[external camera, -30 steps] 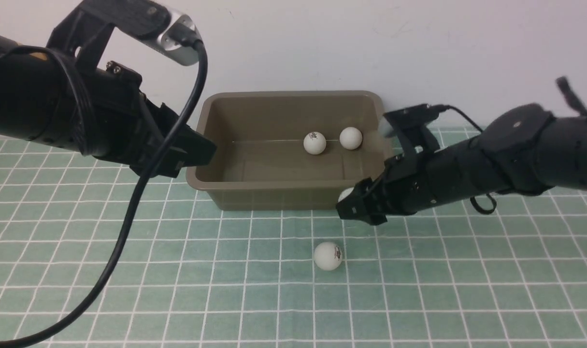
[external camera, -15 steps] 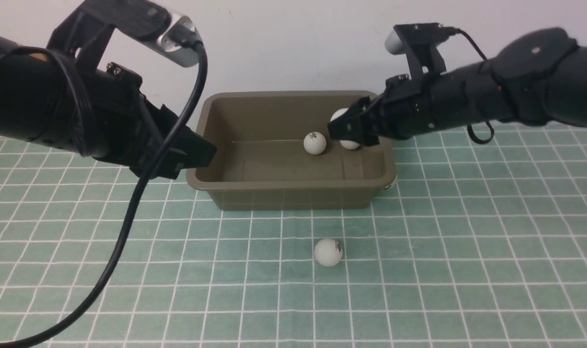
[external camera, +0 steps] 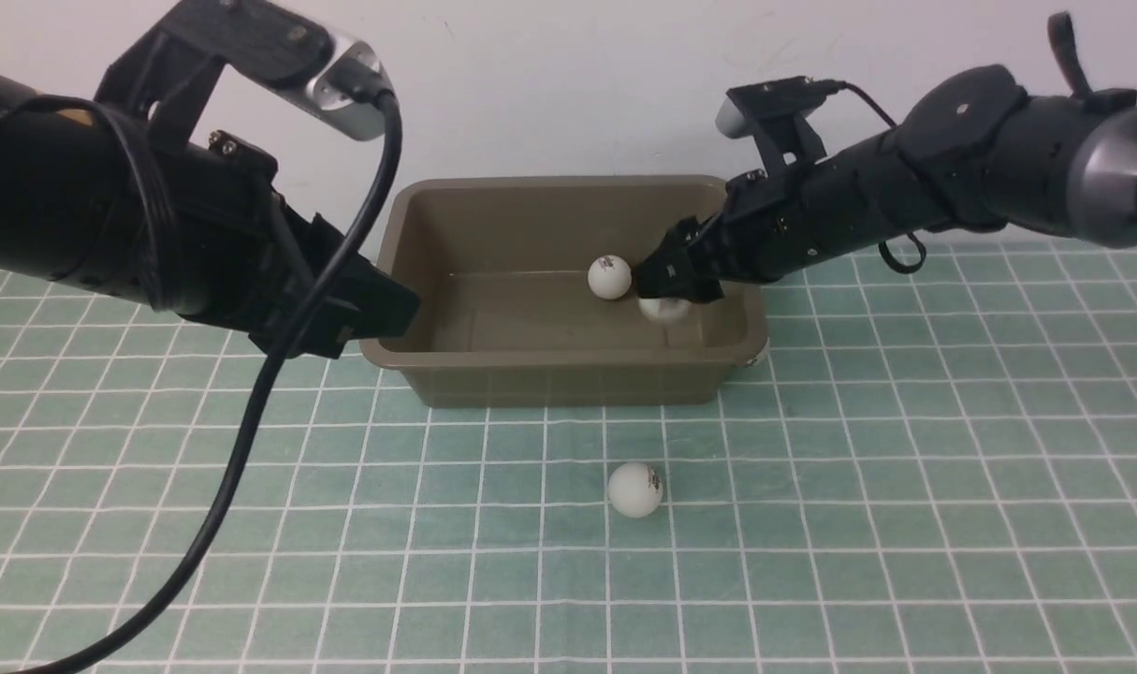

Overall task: Put the table tennis balls in the box on the green coffee tablecloth.
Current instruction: 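Release the ping pong ball into the bin and lift the gripper away, then reach for and grasp a ping pong ball on the table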

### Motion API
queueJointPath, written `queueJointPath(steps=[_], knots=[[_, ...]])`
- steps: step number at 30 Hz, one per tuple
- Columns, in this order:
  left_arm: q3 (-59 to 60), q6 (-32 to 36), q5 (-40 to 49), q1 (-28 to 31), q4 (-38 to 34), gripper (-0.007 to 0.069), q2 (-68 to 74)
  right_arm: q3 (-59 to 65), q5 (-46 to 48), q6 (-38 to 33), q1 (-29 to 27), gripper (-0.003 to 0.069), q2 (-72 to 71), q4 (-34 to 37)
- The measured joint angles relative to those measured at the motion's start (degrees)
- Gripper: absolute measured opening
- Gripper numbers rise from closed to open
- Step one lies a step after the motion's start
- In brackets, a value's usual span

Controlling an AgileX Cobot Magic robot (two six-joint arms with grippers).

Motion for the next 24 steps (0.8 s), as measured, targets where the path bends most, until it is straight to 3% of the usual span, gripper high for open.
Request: queueJointPath(steps=[1, 5, 16, 24], knots=[[0.0, 0.0, 0.0, 0.0, 0.0, 0.03, 0.0, 0.0, 0.1, -0.1, -0.1, 0.0503, -0.1, 0.0], [0.0, 0.0, 0.0, 0.0, 0.0, 0.03, 0.0, 0.0, 1.8, -0.1, -0.3, 0.0568, -2.3, -0.8], [0.0, 0.1, 0.0, 0.0, 0.0, 0.03, 0.0, 0.0, 11.9, 5.0, -0.8, 0.0494, -19.8, -6.6], [0.0, 0.1, -0.2, 0.0, 0.0, 0.03, 0.0, 4.2, 17.4, 11.3, 0.1, 0.049, -27.9, -12.1]])
